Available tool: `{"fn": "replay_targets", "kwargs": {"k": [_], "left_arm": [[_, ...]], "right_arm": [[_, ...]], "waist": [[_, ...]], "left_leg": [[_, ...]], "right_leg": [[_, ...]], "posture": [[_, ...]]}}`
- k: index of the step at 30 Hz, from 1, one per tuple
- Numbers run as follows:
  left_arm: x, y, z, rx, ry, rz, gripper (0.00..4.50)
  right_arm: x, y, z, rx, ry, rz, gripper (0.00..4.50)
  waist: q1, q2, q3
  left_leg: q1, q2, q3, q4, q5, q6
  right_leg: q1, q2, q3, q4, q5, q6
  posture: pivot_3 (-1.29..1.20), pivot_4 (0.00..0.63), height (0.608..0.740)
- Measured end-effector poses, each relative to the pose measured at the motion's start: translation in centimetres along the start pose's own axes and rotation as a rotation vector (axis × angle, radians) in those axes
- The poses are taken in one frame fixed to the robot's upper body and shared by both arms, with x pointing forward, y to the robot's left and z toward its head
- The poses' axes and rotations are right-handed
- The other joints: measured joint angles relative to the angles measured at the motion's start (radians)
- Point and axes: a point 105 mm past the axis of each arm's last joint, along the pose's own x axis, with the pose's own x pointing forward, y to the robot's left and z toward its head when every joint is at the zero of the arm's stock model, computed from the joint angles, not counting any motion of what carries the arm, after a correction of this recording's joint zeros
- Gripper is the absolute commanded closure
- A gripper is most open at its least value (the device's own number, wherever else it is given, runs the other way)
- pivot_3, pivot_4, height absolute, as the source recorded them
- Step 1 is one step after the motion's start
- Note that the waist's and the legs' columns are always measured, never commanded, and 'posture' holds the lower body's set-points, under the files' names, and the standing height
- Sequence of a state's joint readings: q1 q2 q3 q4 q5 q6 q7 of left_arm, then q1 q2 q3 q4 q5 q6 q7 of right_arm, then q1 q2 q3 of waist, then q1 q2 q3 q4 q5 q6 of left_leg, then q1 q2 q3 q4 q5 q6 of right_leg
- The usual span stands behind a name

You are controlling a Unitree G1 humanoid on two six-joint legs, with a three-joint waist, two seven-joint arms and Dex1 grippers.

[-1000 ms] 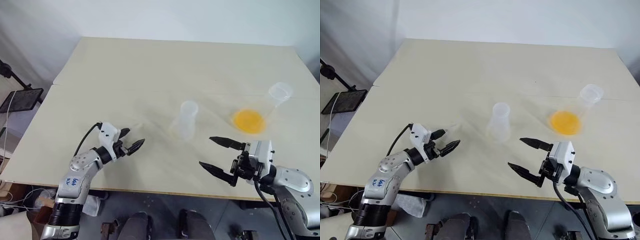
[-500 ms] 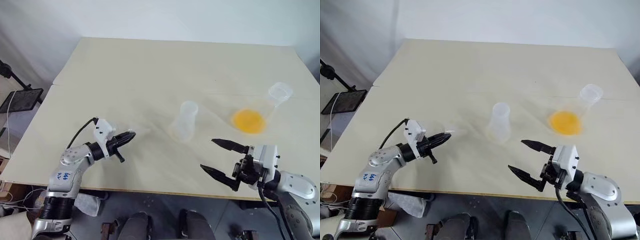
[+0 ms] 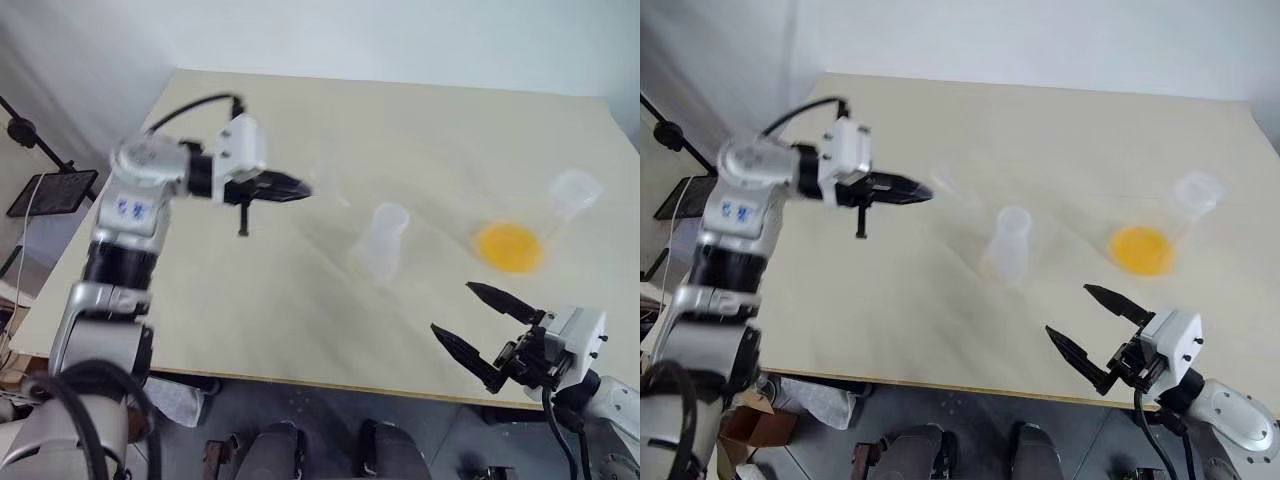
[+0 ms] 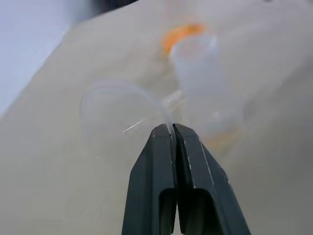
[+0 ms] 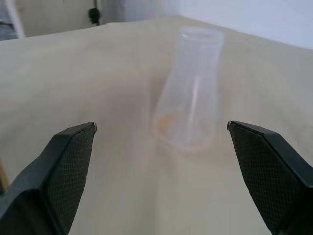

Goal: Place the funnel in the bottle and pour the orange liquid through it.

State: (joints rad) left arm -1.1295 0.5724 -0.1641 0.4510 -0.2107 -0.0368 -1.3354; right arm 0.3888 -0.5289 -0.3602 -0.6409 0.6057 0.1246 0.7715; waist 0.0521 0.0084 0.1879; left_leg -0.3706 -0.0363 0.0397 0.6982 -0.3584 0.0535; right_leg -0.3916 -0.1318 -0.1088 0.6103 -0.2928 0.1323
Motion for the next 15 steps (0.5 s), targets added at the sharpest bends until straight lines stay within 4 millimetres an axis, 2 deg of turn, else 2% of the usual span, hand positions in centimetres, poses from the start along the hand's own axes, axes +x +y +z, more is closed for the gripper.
{"fn": "replay_targets", "kwargs": {"k": [2, 5, 10, 15], "left_arm": [[1.2, 0.4, 0.7, 0.054, -0.004, -0.058, 4.47], [2.8, 1.3, 0.2, 0.077, 0.023, -0.078, 4.47], [4.7, 2.6, 1.5, 0.175, 0.043, -0.099, 4.47], [5.2, 2.0, 0.1, 0.208, 0.103, -0.151, 4.47]], "right_arm": [[-0.3, -0.2, 0.1, 0.003, -0.013, -0.055, 0.00], [-0.9, -0.5, -0.3, 0.009, -0.010, -0.139, 0.00], [-1.2, -0.1, -0.2, 0.002, -0.026, -0.197, 0.00], [-1.4, 0.0, 0.1, -0.016, -0.033, -0.212, 0.00]], "waist": [[-0.012, 0.000, 0.000], [-0.021, -0.001, 0.000], [-0.026, -0.001, 0.001], [-0.026, -0.001, 0.001]], "left_leg": [[0.001, 0.001, 0.002, -0.001, 0.000, 0.000], [0.000, 0.003, 0.002, -0.001, 0.001, 0.000], [0.000, 0.003, 0.003, 0.000, 0.001, 0.001], [0.000, 0.003, 0.003, 0.000, 0.001, 0.001]], "right_leg": [[0.000, 0.000, 0.000, -0.001, 0.000, 0.000], [-0.001, 0.002, -0.001, 0.000, 0.000, 0.000], [-0.001, 0.001, 0.001, 0.000, 0.000, 0.000], [-0.002, 0.001, 0.001, 0.000, 0.000, 0.000]], "posture": [[0.00, 0.150, 0.740], [0.00, 0.150, 0.740], [0.00, 0.150, 0.740], [0.00, 0.150, 0.740]]}}
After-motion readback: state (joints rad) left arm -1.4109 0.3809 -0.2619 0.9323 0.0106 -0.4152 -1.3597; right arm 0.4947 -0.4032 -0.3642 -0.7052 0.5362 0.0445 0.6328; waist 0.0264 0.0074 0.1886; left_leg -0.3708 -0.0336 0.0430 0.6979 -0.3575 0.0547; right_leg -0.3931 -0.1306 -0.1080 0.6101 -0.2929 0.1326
